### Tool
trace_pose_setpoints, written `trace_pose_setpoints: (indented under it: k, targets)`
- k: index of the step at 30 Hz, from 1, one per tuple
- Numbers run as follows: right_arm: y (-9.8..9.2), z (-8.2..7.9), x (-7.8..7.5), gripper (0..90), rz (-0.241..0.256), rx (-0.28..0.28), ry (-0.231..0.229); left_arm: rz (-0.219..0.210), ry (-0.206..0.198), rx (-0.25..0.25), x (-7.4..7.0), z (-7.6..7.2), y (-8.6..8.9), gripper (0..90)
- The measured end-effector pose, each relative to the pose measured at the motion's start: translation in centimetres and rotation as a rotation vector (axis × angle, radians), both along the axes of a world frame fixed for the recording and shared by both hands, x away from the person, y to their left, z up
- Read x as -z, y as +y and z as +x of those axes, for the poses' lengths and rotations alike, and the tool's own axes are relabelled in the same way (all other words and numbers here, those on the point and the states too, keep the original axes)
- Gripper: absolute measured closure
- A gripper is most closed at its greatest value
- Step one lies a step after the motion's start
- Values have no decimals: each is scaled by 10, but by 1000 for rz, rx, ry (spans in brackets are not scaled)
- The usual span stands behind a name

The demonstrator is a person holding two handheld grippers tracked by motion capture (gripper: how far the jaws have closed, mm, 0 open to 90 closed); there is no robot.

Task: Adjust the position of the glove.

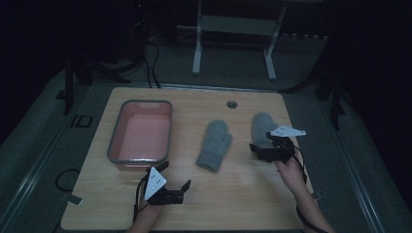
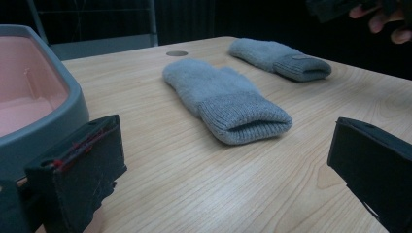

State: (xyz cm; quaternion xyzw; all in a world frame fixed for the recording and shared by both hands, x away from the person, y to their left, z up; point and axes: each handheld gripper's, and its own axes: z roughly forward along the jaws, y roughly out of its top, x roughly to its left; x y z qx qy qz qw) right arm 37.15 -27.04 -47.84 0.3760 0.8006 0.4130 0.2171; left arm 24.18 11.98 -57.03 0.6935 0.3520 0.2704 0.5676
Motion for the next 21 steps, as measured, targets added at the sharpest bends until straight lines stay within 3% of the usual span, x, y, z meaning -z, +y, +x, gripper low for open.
trace_pose_setpoints:
  k: [2,7,10,17,19,21]
  targets:
    - [8,5,-1,132,-6,-35,-11,-2,0,0,0,0,0,3]
    - [27,18,0,138,8,-75,16,-2,-1,1,0,0,0,3]
    - [45,31,4,141,0,-141,42,-3,-1,2,0,0,0,3]
    - [79,50,22,140,-31,-280,168,-4,0,3,0,0,0,3]
    - [89,54,28,140,-44,-270,177,-4,0,4,0,0,0,3]
    - [96,58,34,140,-42,-296,200,-2,-1,5,0,0,0,3]
